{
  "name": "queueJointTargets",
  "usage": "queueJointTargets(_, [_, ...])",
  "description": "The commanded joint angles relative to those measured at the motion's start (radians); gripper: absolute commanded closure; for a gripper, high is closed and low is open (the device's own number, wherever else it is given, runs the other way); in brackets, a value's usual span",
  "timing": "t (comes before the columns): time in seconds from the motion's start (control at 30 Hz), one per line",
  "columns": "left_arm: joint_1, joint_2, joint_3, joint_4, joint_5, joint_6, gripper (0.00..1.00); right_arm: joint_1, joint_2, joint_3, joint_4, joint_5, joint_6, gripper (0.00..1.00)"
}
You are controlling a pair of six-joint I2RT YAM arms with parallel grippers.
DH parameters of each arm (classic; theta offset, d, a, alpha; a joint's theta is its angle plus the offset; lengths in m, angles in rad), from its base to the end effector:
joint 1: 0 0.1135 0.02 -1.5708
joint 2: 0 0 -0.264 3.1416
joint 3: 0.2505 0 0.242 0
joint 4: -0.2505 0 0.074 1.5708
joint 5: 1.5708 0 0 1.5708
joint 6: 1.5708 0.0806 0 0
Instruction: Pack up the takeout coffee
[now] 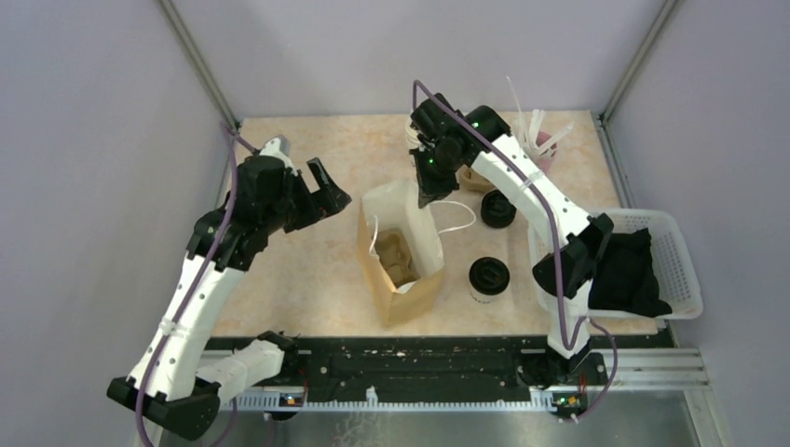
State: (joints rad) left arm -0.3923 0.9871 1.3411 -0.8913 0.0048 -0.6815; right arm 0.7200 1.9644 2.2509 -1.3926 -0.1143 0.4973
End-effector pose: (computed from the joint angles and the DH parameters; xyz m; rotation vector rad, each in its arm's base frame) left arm 0.1906 -0.0793 0.3922 -0.3106 2.1535 -0.6369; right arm 0.2933 0.2695 0.3434 -0.3464 2.7592 0.5067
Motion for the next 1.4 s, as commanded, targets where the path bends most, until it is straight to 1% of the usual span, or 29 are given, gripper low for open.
queueJointTargets(0.0, [0.015, 0.037, -0.02, -0.045, -0.012, -0.021, 0.02, 0.021, -0.045, -0.097, -0.007, 0.109, -0.048, 1.0])
queueJointTargets(0.03, [0.025, 0.052, -0.025, -0.064, -0.01, -0.035, 0.02, 0.033, -0.031, -0.076, -0.005, 0.126, -0.051, 1.0])
queueJointTargets(0.07, [0.041, 0.063, -0.028, -0.08, 0.03, -0.041, 0.02, 0.059, -0.004, -0.002, -0.028, 0.157, -0.053, 1.0])
queueJointTargets(0.1, [0.056, 0.072, -0.031, -0.089, 0.059, -0.045, 0.03, 0.089, 0.021, 0.082, -0.054, 0.188, -0.06, 0.94])
queueJointTargets(0.13, [0.072, 0.074, -0.037, -0.091, 0.082, -0.046, 0.03, 0.121, 0.039, 0.152, -0.074, 0.215, -0.064, 0.85])
queueJointTargets(0.17, [0.086, 0.073, -0.044, -0.087, 0.106, -0.046, 0.03, 0.143, 0.045, 0.184, -0.082, 0.232, -0.065, 0.76])
queueJointTargets(0.2, [0.101, 0.069, -0.051, -0.078, 0.136, -0.046, 0.03, 0.154, 0.036, 0.179, -0.072, 0.226, -0.07, 0.69])
queueJointTargets(0.3, [0.137, 0.063, -0.071, -0.029, 0.242, -0.036, 0.02, 0.16, -0.031, 0.083, -0.024, 0.204, -0.074, 0.48])
queueJointTargets(0.37, [0.148, 0.082, -0.062, -0.012, 0.3, -0.033, 0.02, 0.16, -0.068, 0.042, -0.016, 0.212, -0.074, 0.38])
queueJointTargets(0.47, [0.15, 0.123, -0.026, 0.003, 0.399, -0.025, 0.03, 0.16, -0.106, -0.01, -0.013, 0.234, -0.092, 0.28])
queueJointTargets(0.53, [0.15, 0.16, 0.016, -0.024, 0.445, -0.021, 0.03, 0.161, -0.127, -0.075, 0.026, 0.23, -0.107, 0.27])
queueJointTargets(0.6, [0.148, 0.203, 0.063, -0.089, 0.453, -0.013, 0.03, 0.16, -0.132, -0.127, 0.065, 0.236, -0.106, 0.31])
queueJointTargets(0.67, [0.14, 0.226, 0.102, -0.123, 0.435, 0.007, 0.07, 0.161, -0.132, -0.137, 0.092, 0.228, -0.1, 0.4])
queueJointTargets(0.77, [0.108, 0.245, 0.142, -0.149, 0.353, 0.019, 0.18, 0.167, -0.142, -0.139, 0.126, 0.214, -0.085, 0.5])
queueJointTargets(0.87, [0.063, 0.27, 0.144, -0.182, 0.305, 0.017, 0.35, 0.17, -0.147, -0.136, 0.144, 0.206, -0.069, 0.59])
queueJointTargets(0.93, [0.036, 0.287, 0.139, -0.235, 0.271, 0.018, 0.4, 0.173, -0.15, -0.14, 0.149, 0.22, -0.06, 0.68])
queueJointTargets(0.97, [0.025, 0.289, 0.131, -0.241, 0.26, 0.021, 0.46, 0.177, -0.152, -0.144, 0.154, 0.228, -0.056, 0.77])
queueJointTargets(1.07, [0.009, 0.288, 0.157, -0.224, 0.241, 0.031, 0.56, 0.181, -0.162, -0.139, 0.162, 0.245, -0.048, 0.96])
queueJointTargets(1.1, [0.009, 0.295, 0.184, -0.216, 0.244, 0.04, 0.6, 0.186, -0.168, -0.131, 0.167, 0.247, -0.046, 1.0])
queueJointTargets(1.17, [0.008, 0.331, 0.276, -0.235, 0.248, 0.062, 0.76, 0.195, -0.181, -0.094, 0.165, 0.243, -0.042, 1.0])
queueJointTargets(1.23, [0.007, 0.365, 0.365, -0.272, 0.246, 0.077, 0.9, 0.203, -0.194, -0.038, 0.152, 0.225, -0.021, 1.0])
queueJointTargets(1.3, [0.006, 0.389, 0.443, -0.311, 0.254, 0.085, 0.97, 0.204, -0.206, 0.007, 0.141, 0.189, 0.02, 1.0])
queueJointTargets(1.37, [0.006, 0.406, 0.526, -0.347, 0.269, 0.083, 1.0, 0.205, -0.215, 0.042, 0.126, 0.168, 0.057, 1.0])
